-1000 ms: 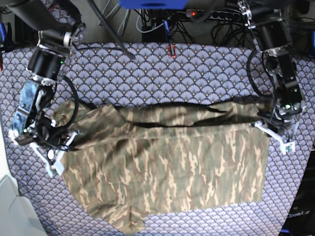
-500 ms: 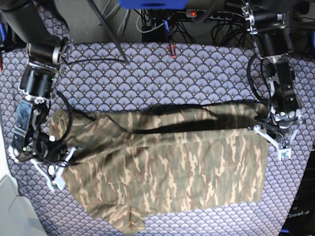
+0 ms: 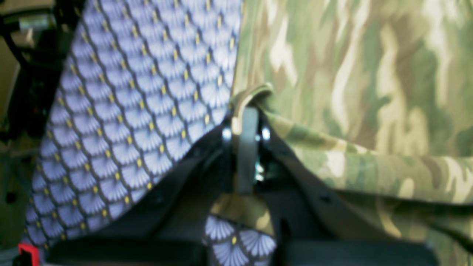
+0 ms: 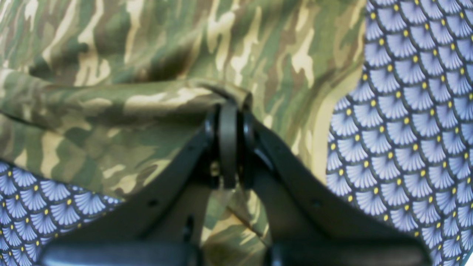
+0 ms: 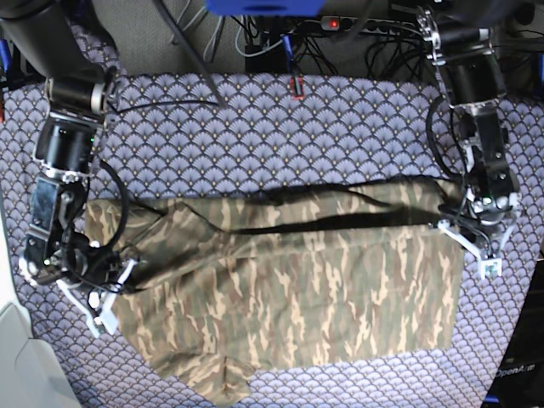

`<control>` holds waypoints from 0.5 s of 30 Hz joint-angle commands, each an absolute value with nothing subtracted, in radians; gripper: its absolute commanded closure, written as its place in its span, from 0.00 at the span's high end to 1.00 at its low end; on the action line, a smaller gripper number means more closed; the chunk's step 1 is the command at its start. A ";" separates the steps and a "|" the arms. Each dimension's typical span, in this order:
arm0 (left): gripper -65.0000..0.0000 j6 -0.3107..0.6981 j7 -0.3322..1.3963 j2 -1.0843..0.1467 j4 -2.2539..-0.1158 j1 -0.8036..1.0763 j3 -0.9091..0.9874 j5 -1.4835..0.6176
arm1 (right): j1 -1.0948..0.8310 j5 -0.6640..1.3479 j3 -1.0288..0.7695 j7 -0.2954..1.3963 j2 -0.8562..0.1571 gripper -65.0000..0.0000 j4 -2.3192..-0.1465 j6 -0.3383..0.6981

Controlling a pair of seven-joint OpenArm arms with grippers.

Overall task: Fold the T-shirt properly
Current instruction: 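Lift the shirt edge with both grippers and pull it toward the robot, then drag the held shirt edge with both grippers, stretching the shirt flat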

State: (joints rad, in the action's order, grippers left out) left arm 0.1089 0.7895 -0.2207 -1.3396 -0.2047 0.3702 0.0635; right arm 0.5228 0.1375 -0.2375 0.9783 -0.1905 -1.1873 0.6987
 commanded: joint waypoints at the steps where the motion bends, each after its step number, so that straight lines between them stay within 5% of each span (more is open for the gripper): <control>1: 0.01 0.104 0.762 -0.237 -1.357 -0.232 0.374 0.068 | 0.559 0.148 -0.234 0.963 -0.203 0.00 -1.205 0.698; 8: 0.01 0.104 0.763 -0.236 -1.365 -0.232 0.375 0.073 | 0.559 0.148 -0.211 0.966 -0.203 0.01 -1.205 0.698; 12: 0.03 0.104 0.768 -0.240 -1.365 -0.231 0.375 0.070 | 0.559 0.148 -0.214 0.967 -0.205 0.16 -1.205 0.698; 15: 0.19 0.104 0.766 -0.240 -1.365 -0.229 0.378 0.073 | 0.556 0.148 -0.214 0.967 -0.205 0.33 -1.205 0.698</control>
